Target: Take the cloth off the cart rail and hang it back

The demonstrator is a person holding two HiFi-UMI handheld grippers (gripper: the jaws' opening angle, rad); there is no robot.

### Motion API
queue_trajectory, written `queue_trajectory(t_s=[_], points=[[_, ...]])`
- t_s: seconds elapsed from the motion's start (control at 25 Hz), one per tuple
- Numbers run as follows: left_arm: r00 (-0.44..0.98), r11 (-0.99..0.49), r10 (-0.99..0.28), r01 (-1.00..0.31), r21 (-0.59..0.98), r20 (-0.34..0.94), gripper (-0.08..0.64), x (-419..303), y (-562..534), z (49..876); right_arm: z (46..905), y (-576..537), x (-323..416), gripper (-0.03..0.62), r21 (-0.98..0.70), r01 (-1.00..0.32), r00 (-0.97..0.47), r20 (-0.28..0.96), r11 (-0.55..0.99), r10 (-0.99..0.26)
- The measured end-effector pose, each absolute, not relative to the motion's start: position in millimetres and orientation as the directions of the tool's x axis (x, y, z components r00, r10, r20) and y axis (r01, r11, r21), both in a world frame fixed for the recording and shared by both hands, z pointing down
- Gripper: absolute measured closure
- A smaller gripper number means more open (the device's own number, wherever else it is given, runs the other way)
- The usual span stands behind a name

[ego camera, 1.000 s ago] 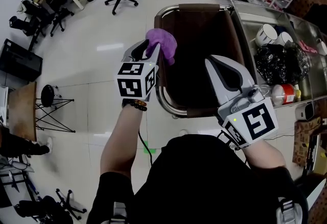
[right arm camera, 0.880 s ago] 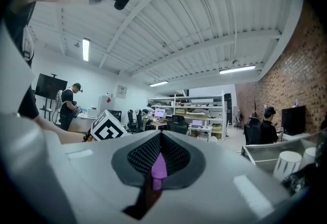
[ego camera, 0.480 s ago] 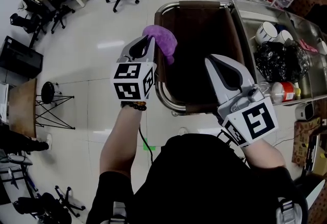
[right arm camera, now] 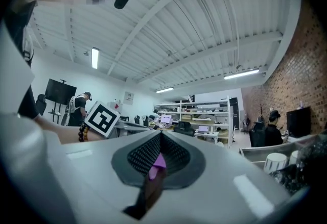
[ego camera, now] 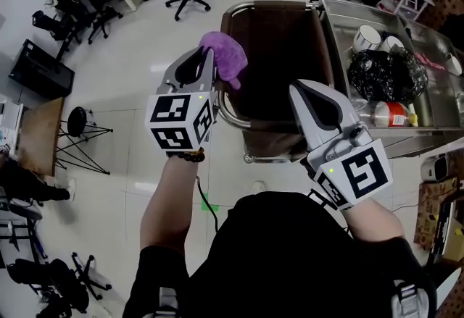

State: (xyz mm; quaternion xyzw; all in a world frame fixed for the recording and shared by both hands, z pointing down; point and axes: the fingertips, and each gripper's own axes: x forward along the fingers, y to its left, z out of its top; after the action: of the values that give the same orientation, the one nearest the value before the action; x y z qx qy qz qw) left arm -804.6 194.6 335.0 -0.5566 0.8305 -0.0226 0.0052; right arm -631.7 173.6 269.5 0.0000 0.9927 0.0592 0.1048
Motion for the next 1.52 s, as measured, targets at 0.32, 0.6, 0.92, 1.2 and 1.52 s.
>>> queue_trajectory(t_s=[0.32,0.6,0.92,1.2,1.52], points=[[-0.395,0.401,-0.915,-0.913,-0.075,-0.078,0.528,-697,247,291,262,212,-533,0.592,0.139,0.014,-0.971,-0.233,0.990,0.047],[-0.403,0.412,-0.908,-0.908,-0.074,-0.111,0.528,-617,266,285,273,224,-460,0.592,0.128,0.036,-0.970,-0.232,0.991,0.065],[-0.382,0.392,-0.915,-0.918,-0.060,-0.132,0.528,-550,301,277,277,258,-409,0.592,0.115,0.064,-0.972,-0.219,0.991,0.088],[-0.330,0.342,-0.934,-0.936,-0.083,-0.135,0.528,-505,312,276,272,280,-386,0.592,0.111,0.061,-0.971,-0.222,0.992,0.085],[-0.262,0.274,-0.956,-0.957,-0.089,-0.130,0.528,-488,325,275,262,304,-384,0.592,0.115,0.026,-0.972,-0.228,0.993,0.052]])
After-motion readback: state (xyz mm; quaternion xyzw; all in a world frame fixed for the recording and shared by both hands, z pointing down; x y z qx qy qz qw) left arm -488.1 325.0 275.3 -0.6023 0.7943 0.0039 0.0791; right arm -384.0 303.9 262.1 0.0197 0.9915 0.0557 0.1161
